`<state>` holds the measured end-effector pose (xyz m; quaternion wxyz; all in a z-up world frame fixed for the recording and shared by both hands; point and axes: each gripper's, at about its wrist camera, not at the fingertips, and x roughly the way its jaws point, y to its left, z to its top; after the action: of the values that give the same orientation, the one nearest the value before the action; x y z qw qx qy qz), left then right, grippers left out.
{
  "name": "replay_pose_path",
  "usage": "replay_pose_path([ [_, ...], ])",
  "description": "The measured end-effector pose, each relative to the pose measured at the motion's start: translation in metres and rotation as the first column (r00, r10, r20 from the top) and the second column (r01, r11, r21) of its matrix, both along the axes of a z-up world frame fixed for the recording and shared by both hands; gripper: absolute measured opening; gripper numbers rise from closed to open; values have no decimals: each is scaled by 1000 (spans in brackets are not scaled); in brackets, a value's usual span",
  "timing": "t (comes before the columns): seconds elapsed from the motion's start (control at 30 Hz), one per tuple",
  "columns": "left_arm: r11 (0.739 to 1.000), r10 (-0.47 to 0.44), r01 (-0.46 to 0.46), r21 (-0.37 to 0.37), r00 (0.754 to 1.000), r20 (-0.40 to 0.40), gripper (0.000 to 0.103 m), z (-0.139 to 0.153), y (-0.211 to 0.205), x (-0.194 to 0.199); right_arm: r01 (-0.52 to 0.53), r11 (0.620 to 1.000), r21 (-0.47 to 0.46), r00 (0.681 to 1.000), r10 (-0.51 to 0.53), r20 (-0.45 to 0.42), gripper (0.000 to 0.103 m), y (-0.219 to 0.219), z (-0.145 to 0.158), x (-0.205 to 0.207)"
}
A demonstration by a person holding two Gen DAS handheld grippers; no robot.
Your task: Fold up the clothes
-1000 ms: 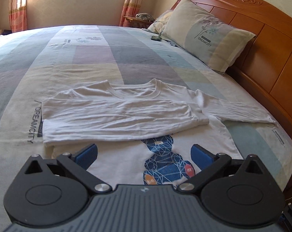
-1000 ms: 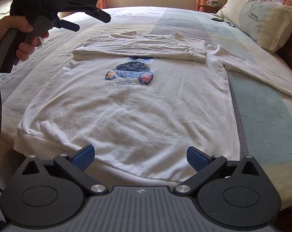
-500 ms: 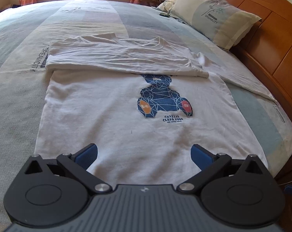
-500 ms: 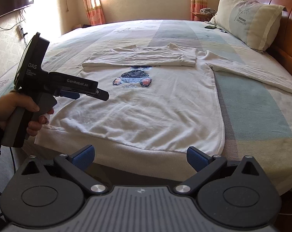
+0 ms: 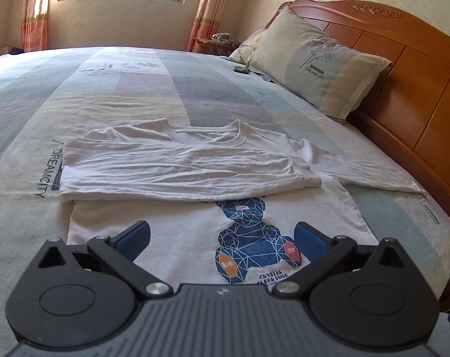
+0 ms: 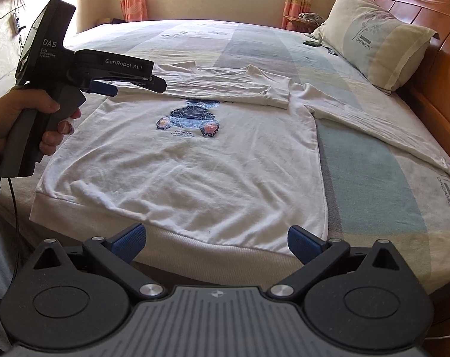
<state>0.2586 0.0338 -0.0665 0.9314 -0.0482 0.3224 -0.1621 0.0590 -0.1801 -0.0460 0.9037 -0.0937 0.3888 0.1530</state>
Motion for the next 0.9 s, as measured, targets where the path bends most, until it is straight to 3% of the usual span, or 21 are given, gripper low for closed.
replay_pose_path([
  [0.17,998,-40,39,56,999,31,102,-20,0,26,-6,1000,-26,1000,7,15,103,16,-1,43],
  [0.3,996,-86,86,28,996,-11,102,-44,1,42,-35,998,-54,999,36,27,103,35,-16,91],
  [0.43,993,-119,119,14,993,-17,102,-59,-2,48,-24,998,-64,999,23,-28,103,43,-44,124],
  [0.53,990,-133,133,42,991,-8,102,-59,-4,49,33,999,-9,996,-33,-83,103,31,-67,124],
  [0.63,990,-139,139,34,990,-10,102,-60,-2,50,70,994,79,995,-64,-71,103,14,-74,116],
  [0.8,992,-116,117,40,992,-45,102,-47,-5,54,76,996,40,994,-73,-79,103,20,-74,116],
  [0.9,995,-99,99,8,995,-25,102,-35,-12,52,80,996,41,994,-77,-77,103,20,-74,116],
])
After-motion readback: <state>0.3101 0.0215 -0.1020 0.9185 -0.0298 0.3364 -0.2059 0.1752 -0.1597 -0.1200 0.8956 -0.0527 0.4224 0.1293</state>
